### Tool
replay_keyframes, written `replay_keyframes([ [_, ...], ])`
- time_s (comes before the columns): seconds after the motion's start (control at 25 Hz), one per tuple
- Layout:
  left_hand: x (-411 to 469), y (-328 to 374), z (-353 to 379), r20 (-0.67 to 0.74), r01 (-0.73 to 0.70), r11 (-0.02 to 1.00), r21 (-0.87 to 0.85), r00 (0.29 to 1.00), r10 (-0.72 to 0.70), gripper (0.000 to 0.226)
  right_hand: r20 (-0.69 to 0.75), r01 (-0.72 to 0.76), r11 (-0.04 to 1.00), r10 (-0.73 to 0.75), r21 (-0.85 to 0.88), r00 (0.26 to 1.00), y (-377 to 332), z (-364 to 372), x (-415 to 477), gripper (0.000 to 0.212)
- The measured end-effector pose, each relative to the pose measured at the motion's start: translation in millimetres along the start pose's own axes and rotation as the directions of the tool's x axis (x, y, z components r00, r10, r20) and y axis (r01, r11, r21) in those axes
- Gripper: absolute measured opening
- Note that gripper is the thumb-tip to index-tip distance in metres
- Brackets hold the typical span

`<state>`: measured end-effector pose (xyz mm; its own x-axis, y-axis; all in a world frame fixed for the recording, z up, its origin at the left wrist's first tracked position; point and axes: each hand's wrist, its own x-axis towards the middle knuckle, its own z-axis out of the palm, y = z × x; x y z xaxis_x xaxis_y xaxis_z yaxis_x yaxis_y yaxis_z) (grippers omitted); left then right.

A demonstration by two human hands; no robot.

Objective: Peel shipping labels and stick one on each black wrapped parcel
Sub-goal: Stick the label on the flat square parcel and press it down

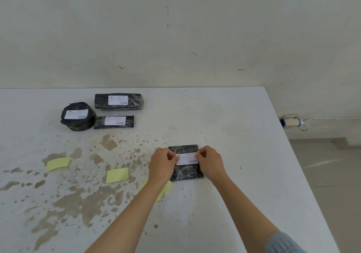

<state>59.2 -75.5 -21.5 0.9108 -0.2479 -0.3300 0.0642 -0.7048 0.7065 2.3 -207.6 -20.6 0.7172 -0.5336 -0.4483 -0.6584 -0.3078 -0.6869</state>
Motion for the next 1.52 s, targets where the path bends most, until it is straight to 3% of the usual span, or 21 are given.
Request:
replay_keyframes([
  [1.0,7,-6,10,-0.057,-0.064,0.988,0.143,0.996,0.073,0.009,-0.033,0.131,0.912,-0.156,-0.389,0.987,-4,13,2,0.015],
  [1.16,10,-7,4,-0.061,-0.037,0.993,0.113,0.997,0.044,0.022,-0.047,0.158,0.936,-0.182,-0.313,0.982,0,11,1,0.014],
  [1.36,4,-16,3,-0.023,-0.094,0.995,-0.044,0.995,0.093,0.041,0.037,0.130,0.983,-0.126,-0.131,0.991,4,0,2,0.041],
  [1.52,5,-23,-2,0.075,-0.088,0.990,-0.106,0.993,0.096,0.055,0.088,0.107,0.992,-0.102,-0.060,0.991,5,-4,7,0.043],
])
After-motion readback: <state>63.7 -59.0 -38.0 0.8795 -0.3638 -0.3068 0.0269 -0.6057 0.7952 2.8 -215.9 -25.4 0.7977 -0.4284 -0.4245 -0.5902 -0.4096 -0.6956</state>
